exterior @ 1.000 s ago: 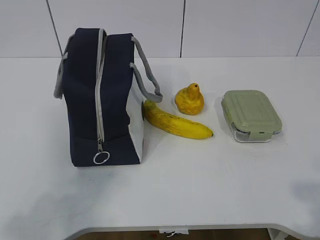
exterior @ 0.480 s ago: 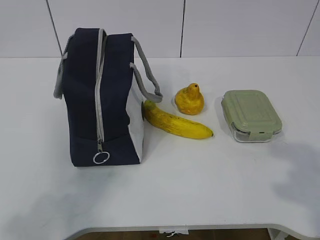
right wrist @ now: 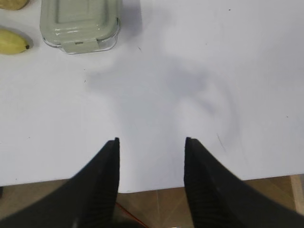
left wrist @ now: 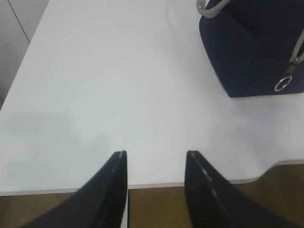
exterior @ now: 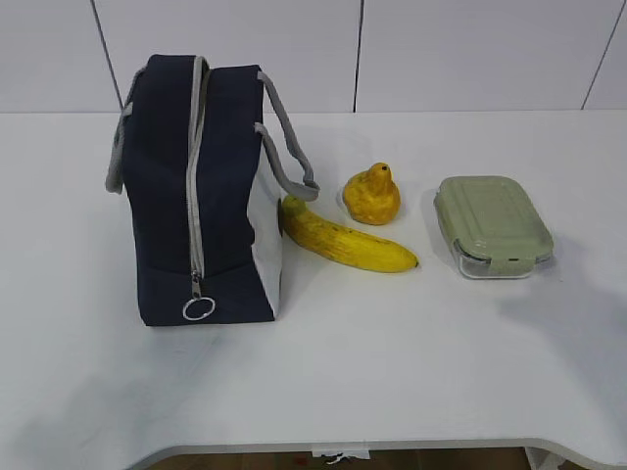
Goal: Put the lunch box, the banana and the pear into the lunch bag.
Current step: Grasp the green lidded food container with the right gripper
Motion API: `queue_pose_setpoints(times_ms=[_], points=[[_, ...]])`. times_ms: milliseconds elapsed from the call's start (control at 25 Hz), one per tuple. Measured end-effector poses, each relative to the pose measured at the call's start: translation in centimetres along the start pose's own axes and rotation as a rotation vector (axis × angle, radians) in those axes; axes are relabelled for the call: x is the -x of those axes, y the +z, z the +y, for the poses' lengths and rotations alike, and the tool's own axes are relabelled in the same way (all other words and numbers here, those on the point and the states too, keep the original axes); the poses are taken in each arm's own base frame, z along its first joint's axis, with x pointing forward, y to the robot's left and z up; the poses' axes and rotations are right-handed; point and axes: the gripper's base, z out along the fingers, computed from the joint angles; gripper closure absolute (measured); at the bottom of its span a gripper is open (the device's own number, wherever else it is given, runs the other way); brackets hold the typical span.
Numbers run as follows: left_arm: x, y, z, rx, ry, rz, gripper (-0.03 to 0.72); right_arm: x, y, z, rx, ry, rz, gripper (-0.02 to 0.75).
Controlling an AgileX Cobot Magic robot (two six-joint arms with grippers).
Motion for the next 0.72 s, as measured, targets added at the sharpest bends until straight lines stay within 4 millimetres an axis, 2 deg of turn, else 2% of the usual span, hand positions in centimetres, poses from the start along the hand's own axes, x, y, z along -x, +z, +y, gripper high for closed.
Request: queue_pose_setpoints(times_ms=[160,400,720], points=[[0.0,0.0,0.0,-0.001,-0.001,0.0,0.381,2.0,1.7,0.5,-0.003,0.008,0.034,0.384],[0.0,0.0,0.0,-0.001,-0.001,-0.002,0.381,6.8,4.4,1.6,-0.009,-0.003,0.063,0.384],[0.0,0.0,0.0,-0.001,-0.001,-0.002,0.381,11.9,7.9,2.4,-0.021,0.012,0.088,0.384]])
